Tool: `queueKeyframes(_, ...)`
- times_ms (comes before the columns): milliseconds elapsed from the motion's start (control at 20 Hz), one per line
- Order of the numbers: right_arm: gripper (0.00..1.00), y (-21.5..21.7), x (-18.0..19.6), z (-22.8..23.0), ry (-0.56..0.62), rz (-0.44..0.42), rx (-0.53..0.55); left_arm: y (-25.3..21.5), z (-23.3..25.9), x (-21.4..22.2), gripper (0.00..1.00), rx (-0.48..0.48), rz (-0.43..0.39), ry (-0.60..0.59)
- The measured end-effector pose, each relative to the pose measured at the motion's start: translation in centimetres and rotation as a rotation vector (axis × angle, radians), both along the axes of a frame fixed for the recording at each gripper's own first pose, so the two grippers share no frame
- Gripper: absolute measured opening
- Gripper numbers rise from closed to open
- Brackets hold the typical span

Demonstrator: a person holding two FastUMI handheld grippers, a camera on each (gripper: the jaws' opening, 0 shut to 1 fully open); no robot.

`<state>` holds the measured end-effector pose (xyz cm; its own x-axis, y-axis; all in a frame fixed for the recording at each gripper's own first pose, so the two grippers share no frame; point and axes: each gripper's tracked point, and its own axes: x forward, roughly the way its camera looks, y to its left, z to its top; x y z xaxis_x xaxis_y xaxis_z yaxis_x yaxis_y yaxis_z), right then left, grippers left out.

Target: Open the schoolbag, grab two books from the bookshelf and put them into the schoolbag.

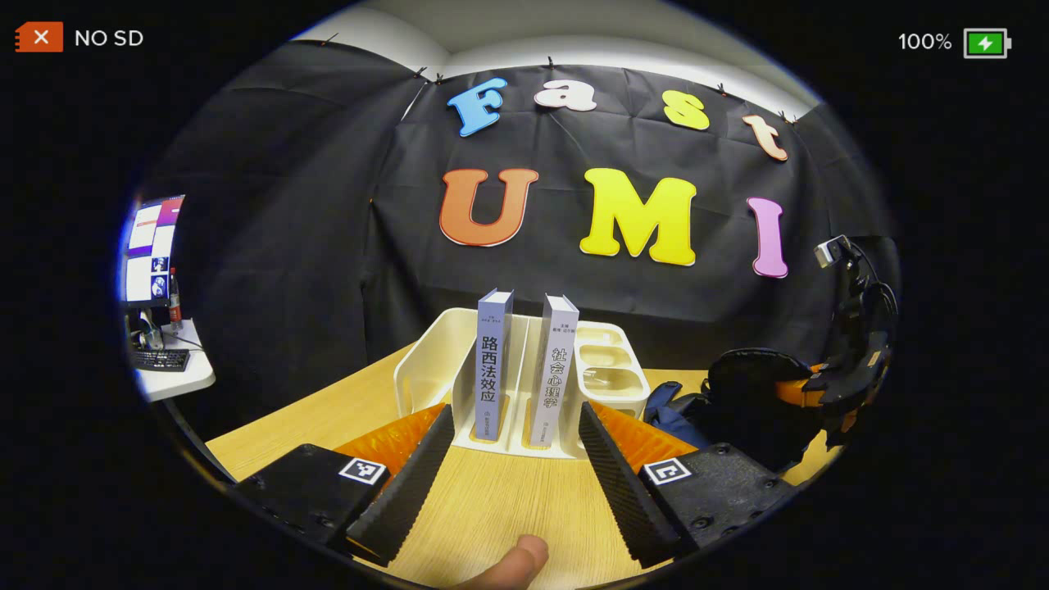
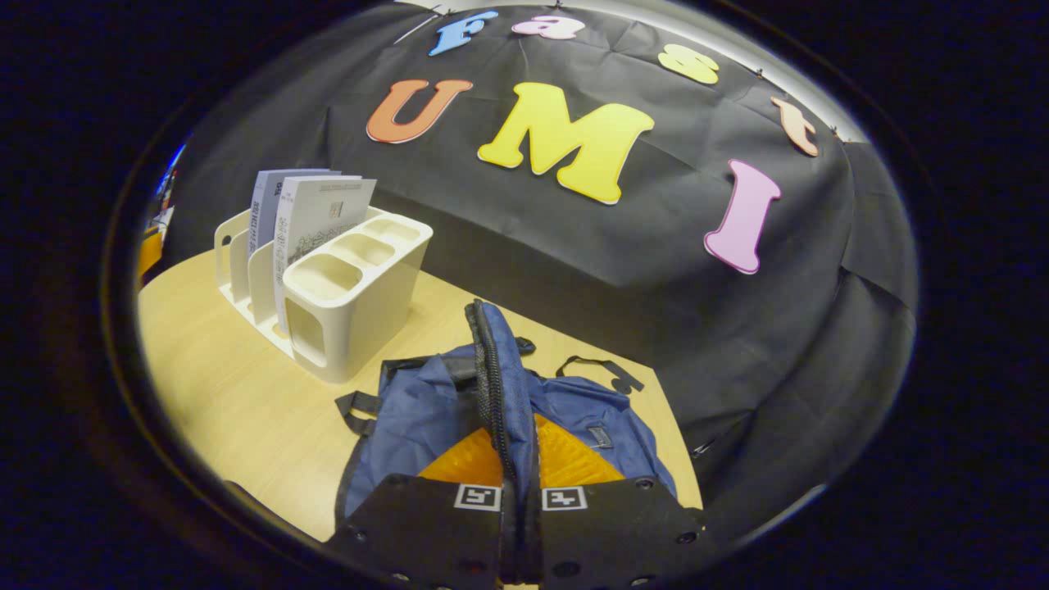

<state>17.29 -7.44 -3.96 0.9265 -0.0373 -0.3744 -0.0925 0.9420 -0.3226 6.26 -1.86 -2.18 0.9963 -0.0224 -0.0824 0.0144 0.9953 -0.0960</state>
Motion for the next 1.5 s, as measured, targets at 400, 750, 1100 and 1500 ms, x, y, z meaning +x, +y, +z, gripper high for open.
queueKeyframes(400, 0.04, -3.9, 0.8, 3.8, -0.011, 0.014, 0.225, 0.2, -1.7, 3.0, 0.99, 0.055, 0.020, 0.097)
queueKeyframes(750, 0.00, -6.1, 1.9, 7.5, -0.056, 0.032, 0.267, -0.6, 2.0, 6.9, 0.98, 0.100, -0.012, 0.100)
queueKeyframes(1100, 0.03, -7.5, 2.5, 9.4, -0.064, 0.050, 0.283, -2.6, 9.6, 14.2, 0.97, 0.165, -0.081, 0.152)
queueKeyframes(1500, 0.03, -8.7, 2.9, 10.6, -0.069, 0.057, 0.297, -4.2, 7.5, 22.2, 1.00, 0.132, -0.130, 0.512)
